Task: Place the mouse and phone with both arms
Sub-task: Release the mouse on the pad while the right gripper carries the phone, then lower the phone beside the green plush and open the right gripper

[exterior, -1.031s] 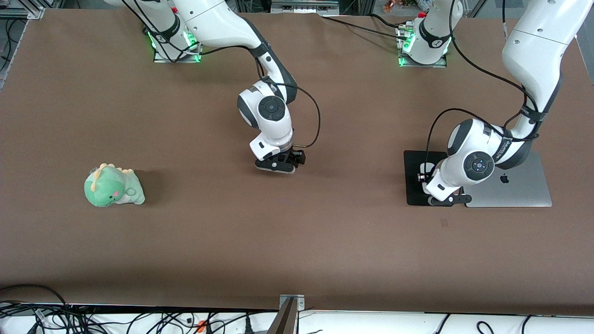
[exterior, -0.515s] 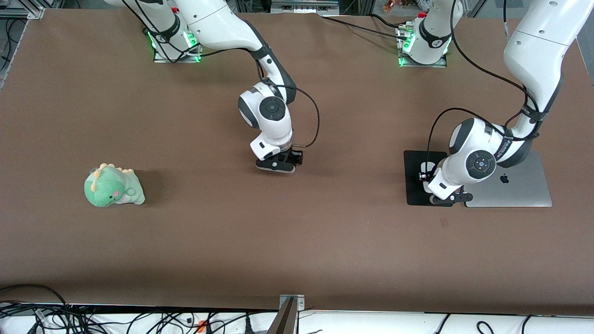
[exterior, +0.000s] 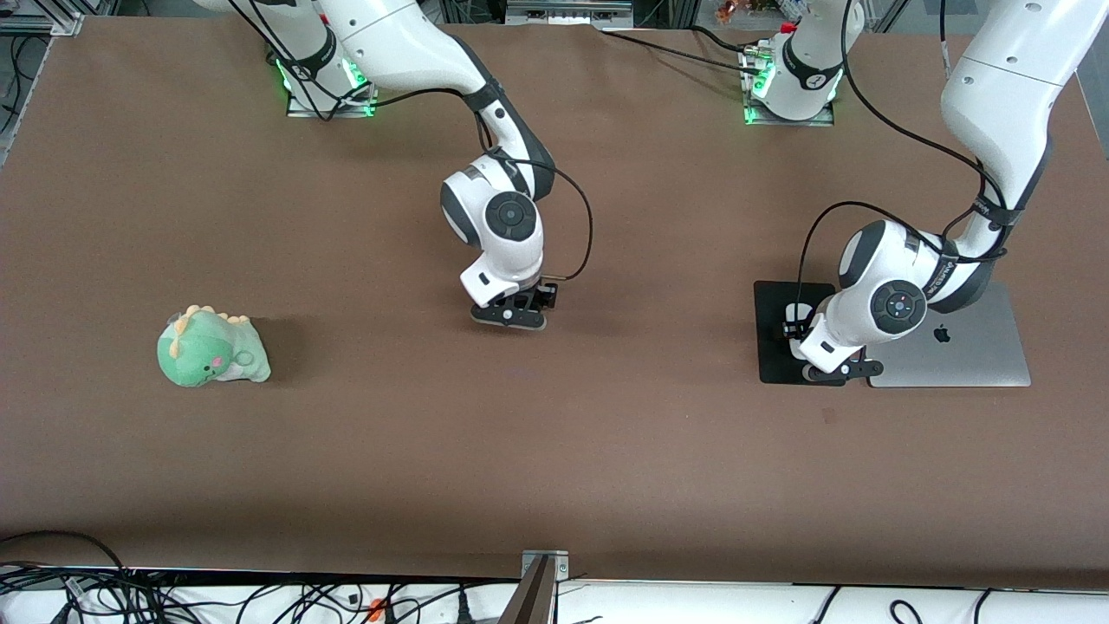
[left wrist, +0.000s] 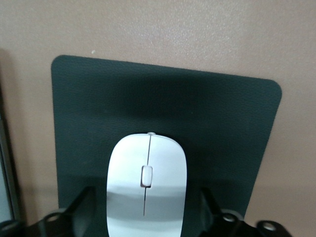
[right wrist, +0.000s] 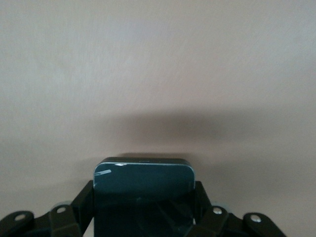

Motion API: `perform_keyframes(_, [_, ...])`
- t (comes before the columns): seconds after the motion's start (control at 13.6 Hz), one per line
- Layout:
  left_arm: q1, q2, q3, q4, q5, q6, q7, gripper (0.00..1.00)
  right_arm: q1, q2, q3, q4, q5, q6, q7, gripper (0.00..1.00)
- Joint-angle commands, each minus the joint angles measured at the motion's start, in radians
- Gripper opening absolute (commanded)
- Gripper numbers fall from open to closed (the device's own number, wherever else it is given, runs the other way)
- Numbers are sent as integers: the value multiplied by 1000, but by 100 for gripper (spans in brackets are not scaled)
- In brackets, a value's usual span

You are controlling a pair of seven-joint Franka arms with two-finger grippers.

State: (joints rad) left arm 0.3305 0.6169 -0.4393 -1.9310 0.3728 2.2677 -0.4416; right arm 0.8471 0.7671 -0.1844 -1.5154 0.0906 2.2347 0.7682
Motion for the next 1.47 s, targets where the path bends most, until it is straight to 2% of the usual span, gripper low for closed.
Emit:
perform_keyframes(0.0, [10, -51, -12, 13, 22, -5, -5, 100, -98, -5, 14, 83, 8, -107, -131, 29])
perform_keyframes(0.15, [9, -95, -15, 53, 12, -43, -3, 100, -173, -35, 11, 75, 21, -110, -246, 27])
perform_keyframes(0.44, [12, -166, -35, 239, 9, -287, 9, 100, -333, -106, 10, -11, 23, -89, -435, 22])
perform_keyframes(0.59, [12, -209, -36, 303, 0, -347, 7, 100, -376, -155, 10, -118, 21, 3, -457, 22])
perform_keyframes(0.74, [12, -244, -36, 374, -44, -425, 12, 100, -401, -190, 8, -272, 21, 188, -519, 22])
perform_keyframes(0.88, [10, -250, -38, 473, -69, -531, 73, 100, -439, -196, 6, -380, 21, 329, -604, 22])
perform_keyframes(1.03, [12, -252, -38, 552, -100, -614, 89, 100, -491, -195, 6, -422, 23, 385, -697, 22])
perform_keyframes(1.25, [12, -285, -39, 622, -133, -717, 135, 100, -513, -189, 8, -445, 23, 426, -737, 22])
perform_keyframes(1.33, [16, -313, -35, 623, -162, -728, 145, 100, -516, -186, 8, -459, 23, 459, -739, 24])
perform_keyframes(1.4, [42, -334, -36, 623, -187, -740, 168, 100, -517, -178, 8, -463, 23, 477, -744, 31])
